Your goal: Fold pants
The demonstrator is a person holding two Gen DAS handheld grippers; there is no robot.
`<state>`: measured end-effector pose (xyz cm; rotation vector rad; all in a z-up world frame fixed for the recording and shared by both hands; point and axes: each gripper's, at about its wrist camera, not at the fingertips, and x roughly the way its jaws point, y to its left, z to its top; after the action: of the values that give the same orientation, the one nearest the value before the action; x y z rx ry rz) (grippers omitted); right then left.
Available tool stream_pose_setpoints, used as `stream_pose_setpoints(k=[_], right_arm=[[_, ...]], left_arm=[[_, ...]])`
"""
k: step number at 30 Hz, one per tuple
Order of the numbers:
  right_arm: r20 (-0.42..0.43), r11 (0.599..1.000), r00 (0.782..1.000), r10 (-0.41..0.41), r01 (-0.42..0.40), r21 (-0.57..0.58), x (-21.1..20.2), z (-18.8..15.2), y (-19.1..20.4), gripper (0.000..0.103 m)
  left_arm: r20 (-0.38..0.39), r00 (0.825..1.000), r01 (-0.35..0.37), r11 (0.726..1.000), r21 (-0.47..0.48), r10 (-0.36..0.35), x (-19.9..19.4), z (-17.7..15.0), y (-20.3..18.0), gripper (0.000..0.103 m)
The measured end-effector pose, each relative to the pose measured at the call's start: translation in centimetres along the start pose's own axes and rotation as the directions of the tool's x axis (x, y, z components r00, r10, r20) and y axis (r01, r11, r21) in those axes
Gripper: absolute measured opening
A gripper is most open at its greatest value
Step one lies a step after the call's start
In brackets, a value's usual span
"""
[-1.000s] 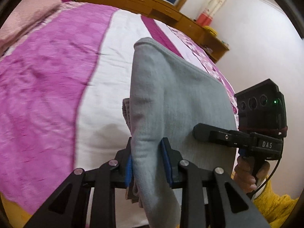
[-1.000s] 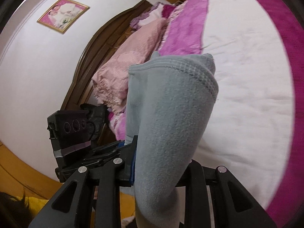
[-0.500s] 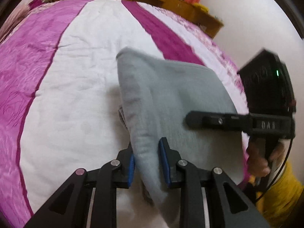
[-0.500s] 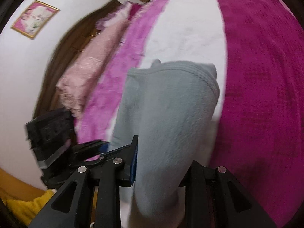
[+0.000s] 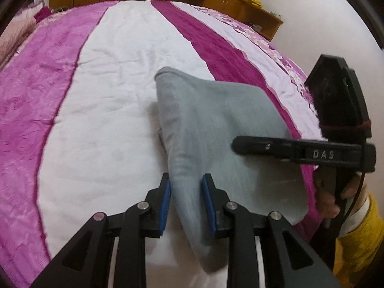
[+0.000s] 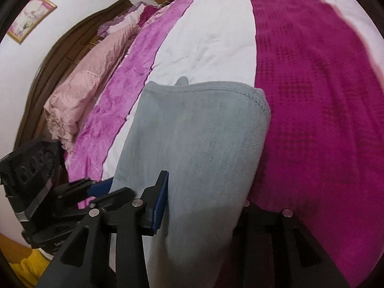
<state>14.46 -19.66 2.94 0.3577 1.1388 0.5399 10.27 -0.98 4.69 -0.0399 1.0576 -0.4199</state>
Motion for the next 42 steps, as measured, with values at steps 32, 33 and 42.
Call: stream_pose_setpoints(k=[32,33,42], right_arm=[[0.188,0.941,0.929,-0.319,0.334,-0.058,-7.0,-8.9,3.4,0.038],[0.194,0.94,0.928,-0.319,0.335,-0.059,-7.6,-9.8,3.6,0.039],[0.231,0.932,0.909,-0.345,0.362,-0.031,-7.3,-14.2,2.8,0.062]], left_arm=[[0.043,0.976,-0.208,0.973,-0.097,0.213,-2.9,-5.6,-1.0,0.048],[0.048,0.973,-0.221,0.97,-0.101,0.227,-3.2,-5.9,-1.2,0.057],[0.041,0.951,-0.303,0.951,-0.064,0.306,-2.5,-9.5,-2.7,0.07]])
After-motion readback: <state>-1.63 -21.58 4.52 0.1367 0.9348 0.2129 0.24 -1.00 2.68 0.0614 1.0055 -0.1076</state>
